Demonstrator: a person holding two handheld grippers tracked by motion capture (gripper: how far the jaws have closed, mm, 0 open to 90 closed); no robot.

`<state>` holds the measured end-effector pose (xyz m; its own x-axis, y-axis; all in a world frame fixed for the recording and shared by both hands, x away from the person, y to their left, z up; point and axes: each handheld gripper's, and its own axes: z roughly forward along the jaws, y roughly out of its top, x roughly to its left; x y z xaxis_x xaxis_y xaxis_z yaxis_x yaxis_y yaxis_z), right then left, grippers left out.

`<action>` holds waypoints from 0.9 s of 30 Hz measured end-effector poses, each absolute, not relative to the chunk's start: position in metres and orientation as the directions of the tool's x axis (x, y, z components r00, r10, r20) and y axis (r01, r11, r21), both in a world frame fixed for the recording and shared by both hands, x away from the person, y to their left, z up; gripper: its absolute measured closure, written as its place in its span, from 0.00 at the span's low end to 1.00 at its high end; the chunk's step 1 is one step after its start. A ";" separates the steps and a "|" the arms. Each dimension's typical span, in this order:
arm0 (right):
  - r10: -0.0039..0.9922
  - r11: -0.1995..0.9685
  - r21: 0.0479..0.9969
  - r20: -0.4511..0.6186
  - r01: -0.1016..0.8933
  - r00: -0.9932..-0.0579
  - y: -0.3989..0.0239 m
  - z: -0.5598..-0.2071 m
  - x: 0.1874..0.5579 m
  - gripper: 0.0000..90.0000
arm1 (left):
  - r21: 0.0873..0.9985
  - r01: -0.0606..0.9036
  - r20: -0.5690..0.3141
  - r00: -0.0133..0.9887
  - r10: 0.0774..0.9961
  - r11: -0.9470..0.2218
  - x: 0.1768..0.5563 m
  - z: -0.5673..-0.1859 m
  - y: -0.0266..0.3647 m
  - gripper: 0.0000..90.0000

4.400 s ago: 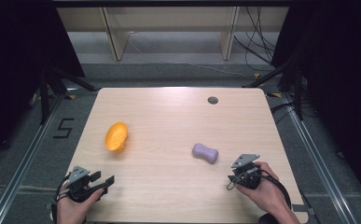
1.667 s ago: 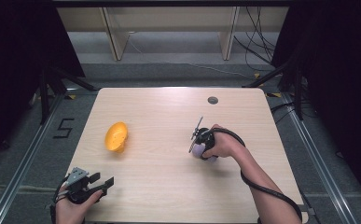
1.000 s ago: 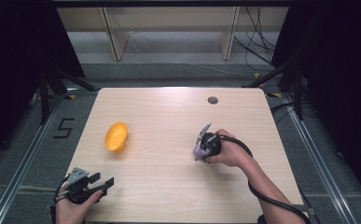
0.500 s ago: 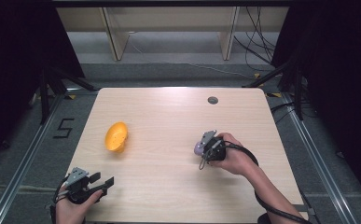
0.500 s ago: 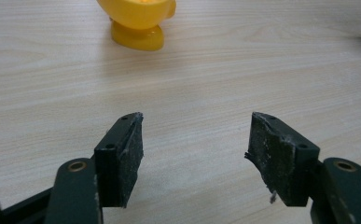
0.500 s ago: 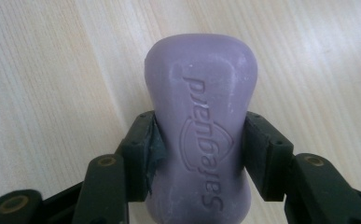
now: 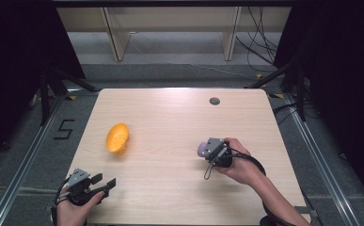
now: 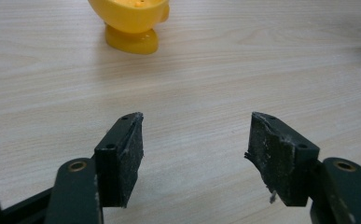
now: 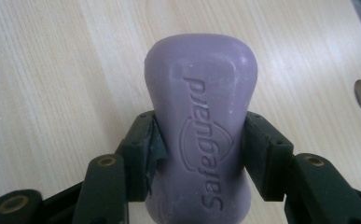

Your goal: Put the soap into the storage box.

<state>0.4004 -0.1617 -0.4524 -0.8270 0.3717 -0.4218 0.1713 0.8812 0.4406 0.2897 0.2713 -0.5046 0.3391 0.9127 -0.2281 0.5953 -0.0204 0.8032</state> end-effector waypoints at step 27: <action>0.330 0.875 0.484 -0.593 0.003 -0.734 -0.149 -0.434 0.326 0.56 | 0.828 0.554 -0.303 0.573 0.762 -0.088 0.306 -0.458 0.211 0.38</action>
<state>0.3258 -0.1494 -0.4336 -0.7343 0.3304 -0.5930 0.0027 0.8750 0.4842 0.3060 0.2108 -0.4579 0.5731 0.7616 -0.3027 0.5539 -0.0878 0.8279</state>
